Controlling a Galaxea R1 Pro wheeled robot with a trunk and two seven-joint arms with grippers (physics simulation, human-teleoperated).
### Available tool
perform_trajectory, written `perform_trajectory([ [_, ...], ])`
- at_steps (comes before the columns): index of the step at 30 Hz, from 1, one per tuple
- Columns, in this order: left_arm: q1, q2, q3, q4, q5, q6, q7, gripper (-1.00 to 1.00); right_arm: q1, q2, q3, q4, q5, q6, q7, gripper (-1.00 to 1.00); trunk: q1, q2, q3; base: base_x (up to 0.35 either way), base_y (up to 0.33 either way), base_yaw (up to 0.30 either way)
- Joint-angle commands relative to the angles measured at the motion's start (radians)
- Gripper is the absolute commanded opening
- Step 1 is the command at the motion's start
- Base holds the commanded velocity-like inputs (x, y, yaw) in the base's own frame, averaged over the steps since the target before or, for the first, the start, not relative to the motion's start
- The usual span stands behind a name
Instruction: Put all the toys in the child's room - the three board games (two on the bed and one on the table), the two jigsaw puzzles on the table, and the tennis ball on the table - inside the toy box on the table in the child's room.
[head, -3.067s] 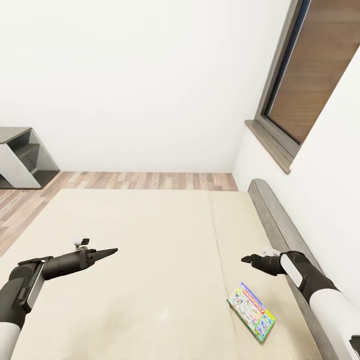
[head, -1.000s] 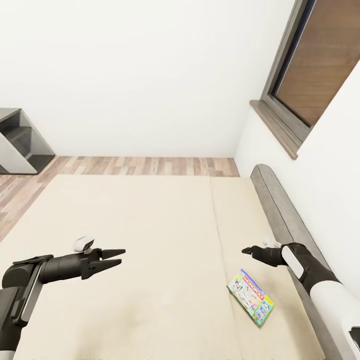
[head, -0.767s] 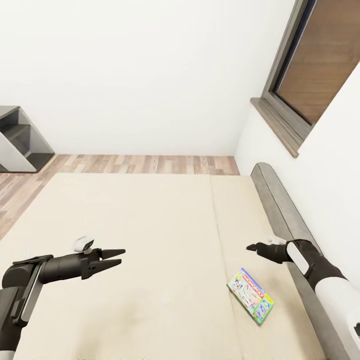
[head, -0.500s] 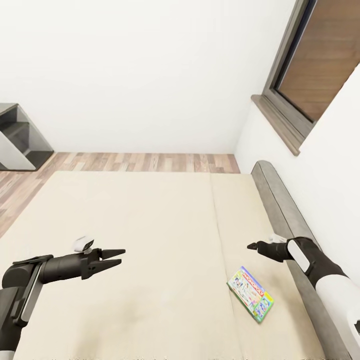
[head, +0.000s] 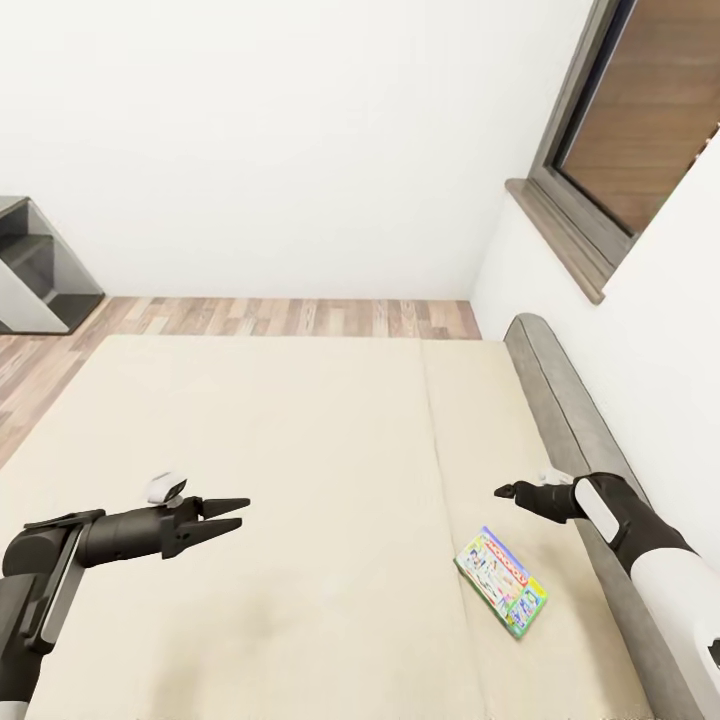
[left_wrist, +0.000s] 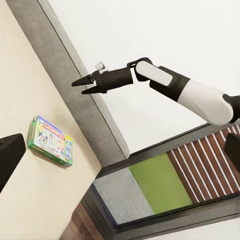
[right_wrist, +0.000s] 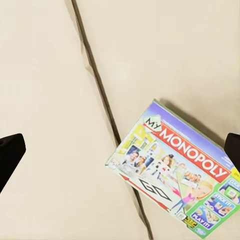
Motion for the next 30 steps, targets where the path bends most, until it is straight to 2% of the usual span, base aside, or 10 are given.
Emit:
perform_trajectory([
  [1, -0.001, 0.001, 0.0, 0.0, 0.0, 0.011, -0.004, 1.0, -0.001, -0.001, 0.004, -0.001, 0.003, 0.002, 0.004, 1.0, 0.0, -0.002, -0.003, 0.0, 0.0, 0.0],
  [8, 0.0, 0.002, 0.001, -0.005, 0.002, 0.011, -0.004, 1.0, -0.007, -0.003, 0.004, -0.001, 0.003, 0.003, 0.004, 1.0, 0.0, -0.002, -0.015, 0.0, 0.0, 0.0],
  [13, 0.027, 0.003, 0.003, -0.048, 0.005, 0.015, -0.004, 1.0, -0.024, -0.003, 0.005, -0.001, 0.002, 0.004, 0.004, 1.0, 0.0, -0.002, -0.023, 0.0, 0.0, 0.0],
  [19, 0.048, 0.01, 0.006, -0.072, 0.051, 0.016, -0.004, 1.0, -0.028, -0.003, 0.006, -0.001, 0.002, 0.004, 0.004, 1.0, 0.0, -0.002, -0.033, 0.0, 0.0, 0.0],
  [22, 0.055, 0.033, 0.007, -0.078, 0.09, 0.017, -0.004, 1.0, -0.029, -0.003, 0.006, -0.001, 0.002, 0.004, 0.004, 1.0, 0.0, -0.002, -0.038, 0.0, 0.0, 0.0],
  [25, 0.065, 0.067, 0.008, -0.081, 0.128, 0.017, -0.004, 1.0, -0.03, -0.003, 0.006, -0.001, 0.002, 0.004, 0.004, 1.0, 0.0, -0.002, -0.043, 0.0, 0.0, 0.0],
  [26, 0.069, 0.085, 0.013, -0.081, 0.148, 0.017, -0.004, 1.0, -0.03, -0.003, 0.006, -0.001, 0.002, 0.004, 0.004, 1.0, 0.0, -0.002, -0.044, 0.0, 0.0, 0.0],
  [28, 0.072, 0.105, 0.024, -0.081, 0.17, 0.017, -0.004, 1.0, -0.03, -0.003, 0.006, -0.001, 0.002, 0.004, 0.004, 1.0, 0.0, -0.002, -0.048, 0.0, 0.0, 0.0],
  [29, 0.075, 0.125, 0.039, -0.08, 0.194, 0.017, -0.004, 1.0, -0.03, -0.003, 0.006, -0.001, 0.002, 0.004, 0.004, 1.0, 0.0, -0.002, -0.049, 0.0, 0.0, 0.0],
  [30, 0.078, 0.135, 0.047, -0.08, 0.206, 0.017, -0.004, 1.0, -0.03, -0.003, 0.006, -0.001, 0.002, 0.004, 0.004, 1.0, 0.0, -0.002, -0.051, 0.0, 0.0, 0.0],
])
